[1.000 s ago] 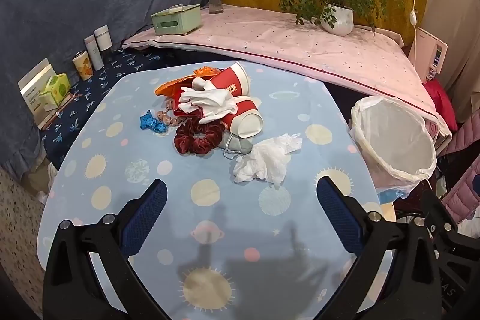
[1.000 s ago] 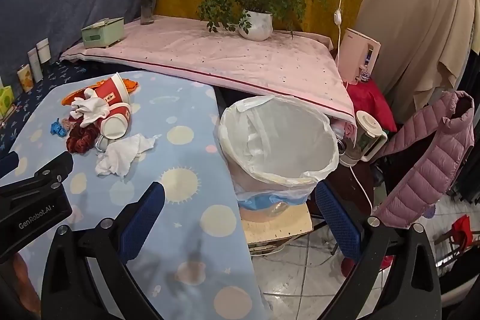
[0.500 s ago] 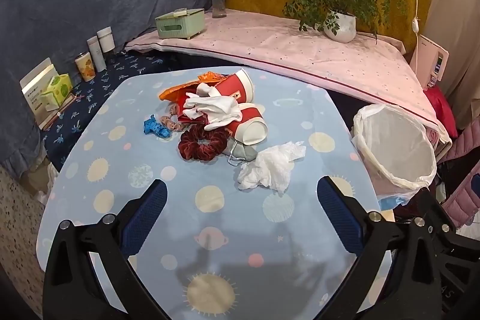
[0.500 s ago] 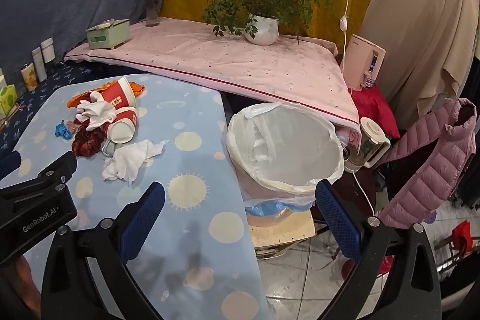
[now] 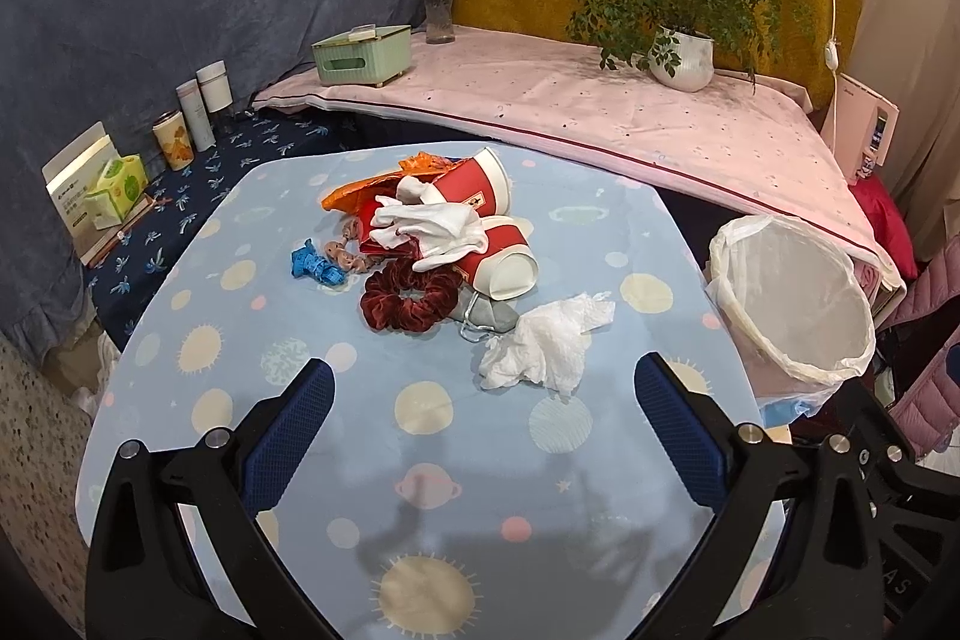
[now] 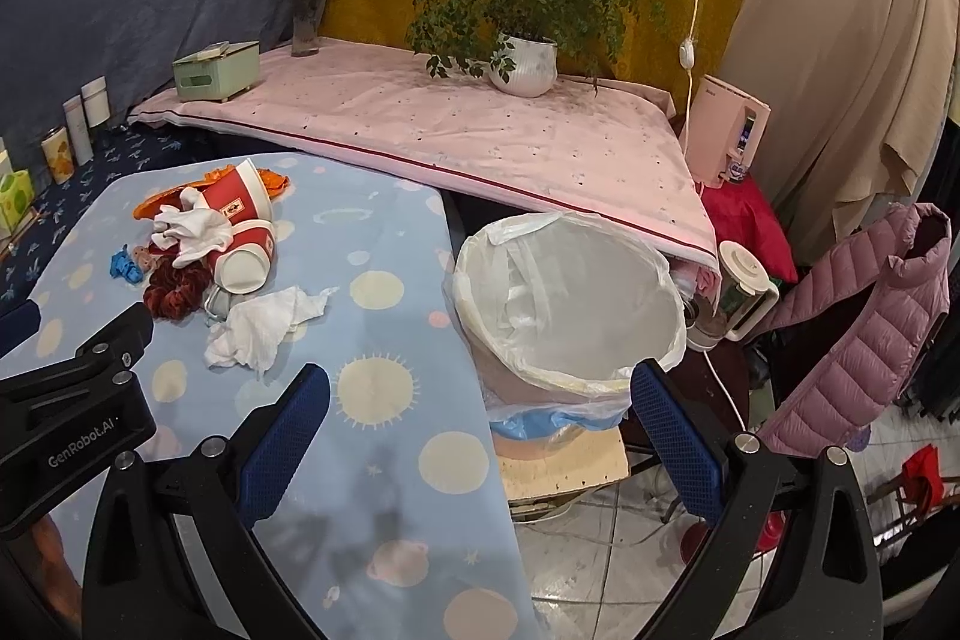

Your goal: Collect trash

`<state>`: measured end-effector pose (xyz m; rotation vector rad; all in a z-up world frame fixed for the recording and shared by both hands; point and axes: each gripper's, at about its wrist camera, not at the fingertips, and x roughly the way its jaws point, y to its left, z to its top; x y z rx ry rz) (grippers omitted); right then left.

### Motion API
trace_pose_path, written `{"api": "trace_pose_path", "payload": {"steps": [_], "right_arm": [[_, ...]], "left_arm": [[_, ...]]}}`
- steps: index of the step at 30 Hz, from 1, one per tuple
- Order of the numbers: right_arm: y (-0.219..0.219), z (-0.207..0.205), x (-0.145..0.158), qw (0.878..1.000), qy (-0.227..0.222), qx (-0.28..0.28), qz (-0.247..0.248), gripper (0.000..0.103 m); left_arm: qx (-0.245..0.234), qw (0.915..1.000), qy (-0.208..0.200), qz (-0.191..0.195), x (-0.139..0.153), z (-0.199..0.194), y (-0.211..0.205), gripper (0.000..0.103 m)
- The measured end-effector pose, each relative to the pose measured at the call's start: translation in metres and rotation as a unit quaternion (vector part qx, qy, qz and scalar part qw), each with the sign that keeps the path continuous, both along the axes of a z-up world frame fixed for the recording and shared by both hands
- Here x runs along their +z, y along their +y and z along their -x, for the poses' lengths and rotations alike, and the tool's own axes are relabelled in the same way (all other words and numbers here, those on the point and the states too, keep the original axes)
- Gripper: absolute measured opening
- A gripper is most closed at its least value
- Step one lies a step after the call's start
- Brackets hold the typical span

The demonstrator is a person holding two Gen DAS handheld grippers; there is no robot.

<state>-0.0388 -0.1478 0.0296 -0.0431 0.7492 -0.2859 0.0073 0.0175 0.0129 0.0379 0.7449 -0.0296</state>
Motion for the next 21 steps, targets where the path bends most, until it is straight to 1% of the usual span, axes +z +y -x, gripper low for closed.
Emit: {"api": "trace_pose_path", "payload": {"steps": [21], "right_arm": [[0.0070, 0.0033, -0.0022, 1.000, 0.001, 0.006, 0.001, 0.096]], "left_arm": [[0.009, 0.9999, 0.012, 0.006, -0.0067, 0.0081, 0.0041, 0.096]]}}
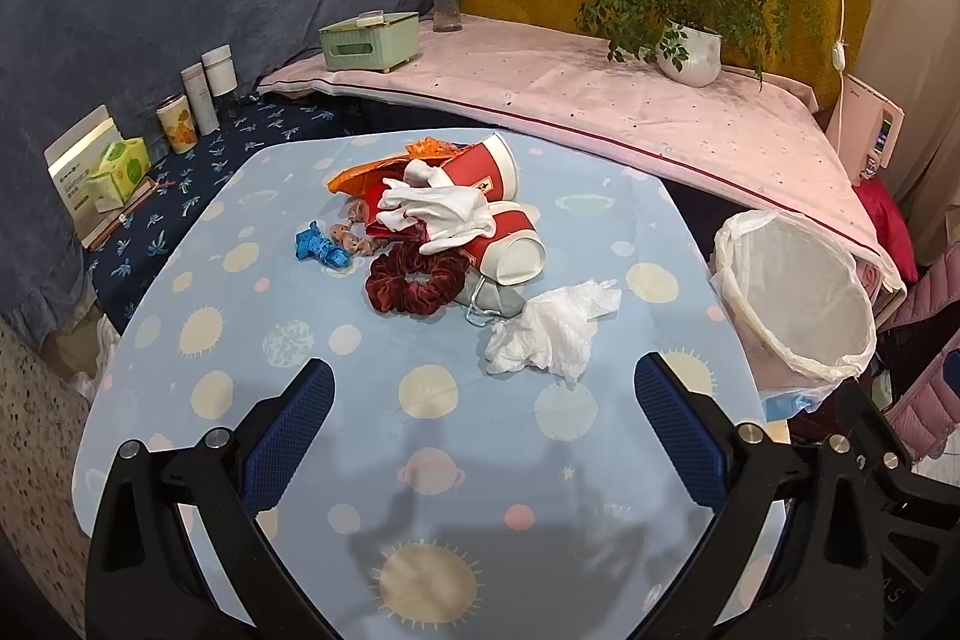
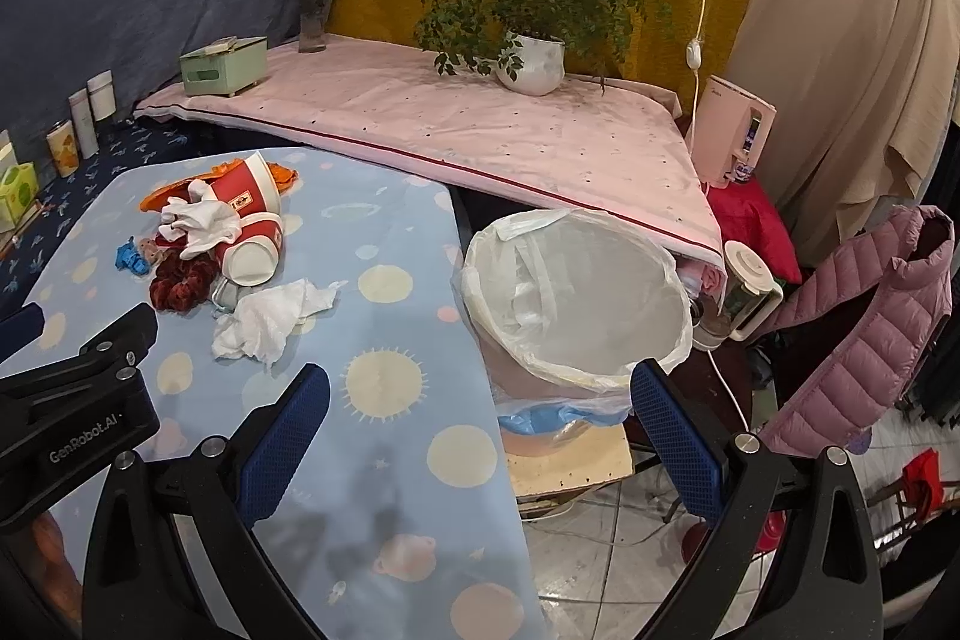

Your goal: Collect trash

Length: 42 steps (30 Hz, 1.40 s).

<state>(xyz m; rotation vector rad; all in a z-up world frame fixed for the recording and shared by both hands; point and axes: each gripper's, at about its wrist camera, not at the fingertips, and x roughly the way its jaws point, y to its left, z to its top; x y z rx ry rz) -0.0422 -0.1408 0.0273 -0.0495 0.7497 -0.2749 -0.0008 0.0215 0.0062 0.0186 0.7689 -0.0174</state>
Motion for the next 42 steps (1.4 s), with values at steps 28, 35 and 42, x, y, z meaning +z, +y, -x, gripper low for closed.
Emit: {"api": "trace_pose_path", "payload": {"steps": [28, 35, 42], "right_arm": [[0.0034, 0.0012, -0.0014, 1.000, 0.000, 0.001, 0.000, 0.096], [0.0035, 0.0013, -0.0016, 1.000, 0.000, 0.000, 0.000, 0.096], [0.0039, 0.0015, -0.0017, 1.000, 0.000, 0.001, 0.000, 0.096]], "left_arm": [[0.002, 1.0000, 0.004, 0.003, -0.0012, 0.0016, 0.0057, 0.096], [0.002, 1.0000, 0.004, 0.003, -0.0011, 0.0014, 0.0052, 0.096], [0.001, 1.0000, 0.006, 0.004, 0.0001, 0.0013, 0.0043, 0.096]]}}
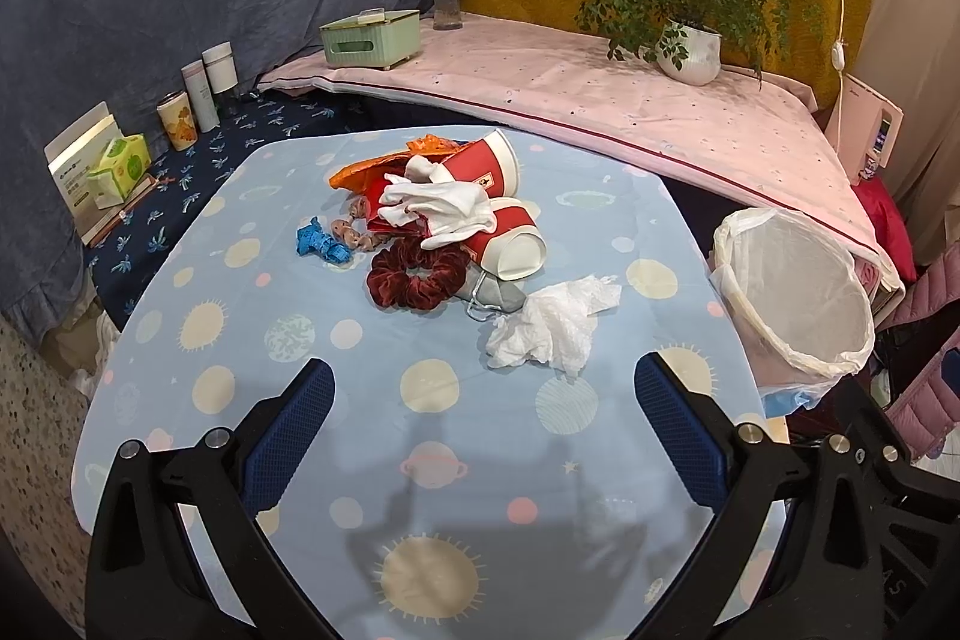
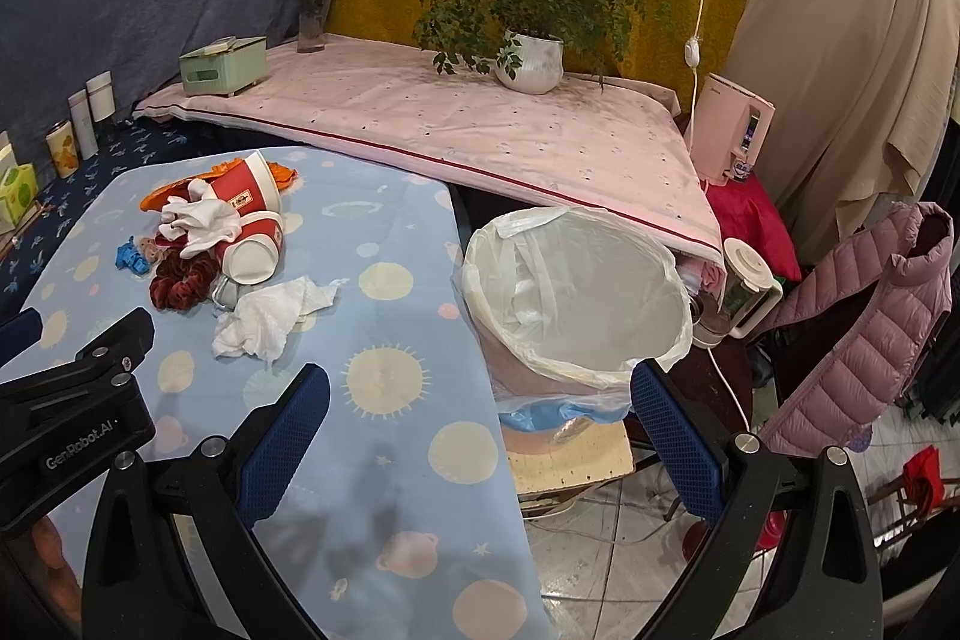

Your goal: Collect trash

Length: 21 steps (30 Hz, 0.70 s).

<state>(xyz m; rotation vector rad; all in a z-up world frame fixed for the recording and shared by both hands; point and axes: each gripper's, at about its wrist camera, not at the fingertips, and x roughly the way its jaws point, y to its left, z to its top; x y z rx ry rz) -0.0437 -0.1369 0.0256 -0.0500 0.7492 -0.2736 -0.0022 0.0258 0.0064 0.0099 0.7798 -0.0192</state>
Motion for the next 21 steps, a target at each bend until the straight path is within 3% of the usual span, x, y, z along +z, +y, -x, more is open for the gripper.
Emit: {"api": "trace_pose_path", "payload": {"steps": [21], "right_arm": [[-0.0088, -0.0006, 0.0041, 1.000, -0.003, -0.005, -0.001, 0.096]], "left_arm": [[-0.008, 0.9999, -0.007, -0.003, 0.0066, -0.0016, -0.0072, 0.096]]}}
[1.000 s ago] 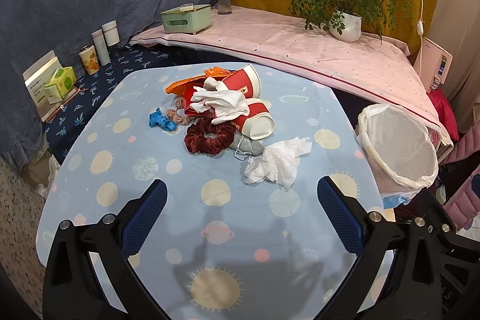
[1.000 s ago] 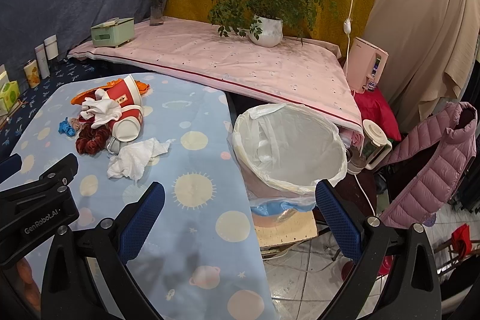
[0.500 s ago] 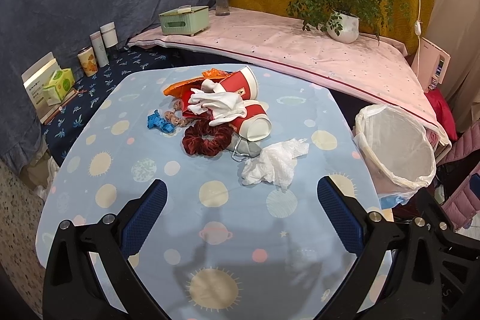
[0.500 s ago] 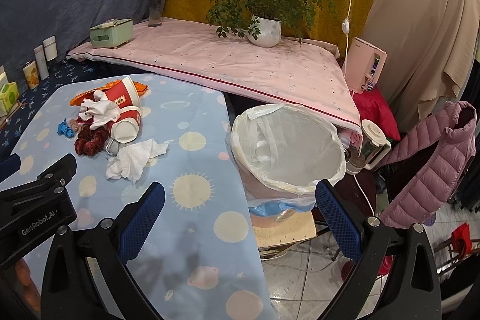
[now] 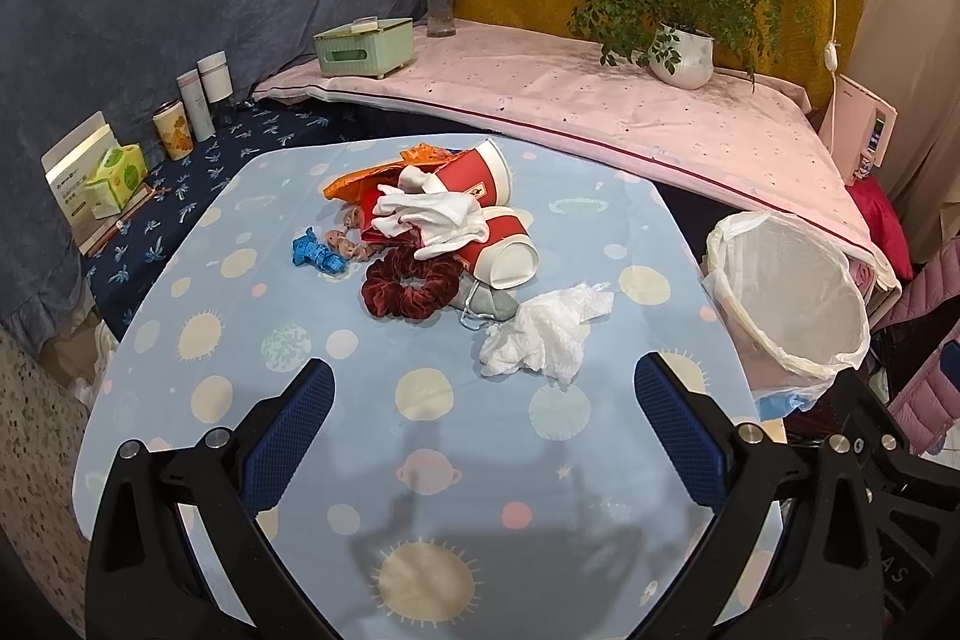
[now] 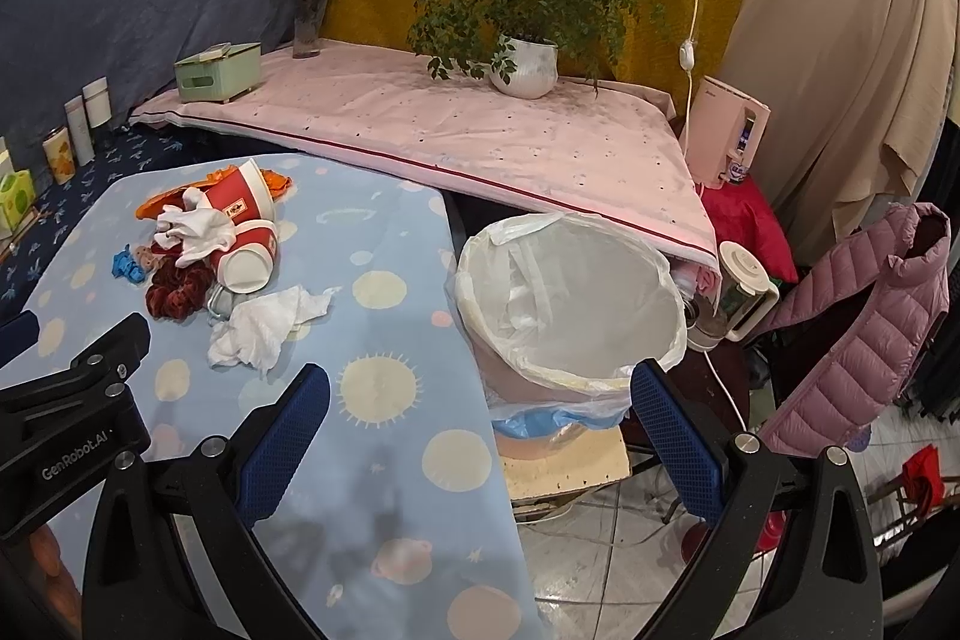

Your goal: Collect trash

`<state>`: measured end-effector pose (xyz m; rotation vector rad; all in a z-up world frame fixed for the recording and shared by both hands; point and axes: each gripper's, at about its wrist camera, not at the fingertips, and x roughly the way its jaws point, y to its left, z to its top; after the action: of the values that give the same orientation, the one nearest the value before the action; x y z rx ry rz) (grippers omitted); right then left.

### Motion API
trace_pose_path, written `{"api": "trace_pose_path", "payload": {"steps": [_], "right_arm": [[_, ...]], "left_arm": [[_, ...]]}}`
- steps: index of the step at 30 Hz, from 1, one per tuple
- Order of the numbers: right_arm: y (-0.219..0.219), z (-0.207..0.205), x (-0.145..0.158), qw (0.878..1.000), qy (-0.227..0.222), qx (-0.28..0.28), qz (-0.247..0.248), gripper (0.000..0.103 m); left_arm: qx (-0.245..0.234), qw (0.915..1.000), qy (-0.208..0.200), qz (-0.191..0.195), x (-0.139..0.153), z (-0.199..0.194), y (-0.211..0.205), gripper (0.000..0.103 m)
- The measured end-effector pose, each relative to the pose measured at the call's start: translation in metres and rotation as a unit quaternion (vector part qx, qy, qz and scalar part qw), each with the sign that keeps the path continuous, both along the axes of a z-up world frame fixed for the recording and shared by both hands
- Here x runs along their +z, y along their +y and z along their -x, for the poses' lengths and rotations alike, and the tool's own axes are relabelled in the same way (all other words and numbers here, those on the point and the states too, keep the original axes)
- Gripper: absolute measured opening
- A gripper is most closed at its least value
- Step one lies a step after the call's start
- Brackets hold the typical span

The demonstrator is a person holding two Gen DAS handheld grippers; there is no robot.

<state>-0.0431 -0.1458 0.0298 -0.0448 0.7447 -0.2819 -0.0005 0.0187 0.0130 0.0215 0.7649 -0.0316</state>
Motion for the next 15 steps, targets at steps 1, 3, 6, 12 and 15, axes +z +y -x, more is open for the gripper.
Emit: {"api": "trace_pose_path", "payload": {"steps": [1, 3, 6, 12, 15], "right_arm": [[-0.0002, -0.0001, 0.0000, 1.000, 0.000, 0.000, 0.000, 0.096], [-0.0004, -0.0001, 0.0000, 1.000, 0.000, -0.001, -0.001, 0.096], [-0.0009, -0.0016, 0.0007, 1.000, 0.000, -0.001, 0.000, 0.096], [-0.0010, -0.0012, 0.0001, 1.000, 0.000, -0.001, 0.000, 0.096], [-0.0038, -0.0053, 0.0003, 1.000, 0.001, -0.003, 0.000, 0.096]], "left_arm": [[-0.001, 1.0000, -0.001, 0.000, 0.0001, -0.0002, -0.0002, 0.096], [-0.003, 1.0000, -0.002, -0.001, 0.0001, -0.0005, -0.0002, 0.096], [-0.004, 1.0000, -0.003, -0.002, -0.0005, -0.0010, -0.0005, 0.096], [-0.006, 1.0000, -0.004, -0.003, -0.0017, -0.0035, -0.0010, 0.096], [-0.009, 1.0000, -0.001, -0.001, -0.0040, -0.0091, -0.0002, 0.096]]}}
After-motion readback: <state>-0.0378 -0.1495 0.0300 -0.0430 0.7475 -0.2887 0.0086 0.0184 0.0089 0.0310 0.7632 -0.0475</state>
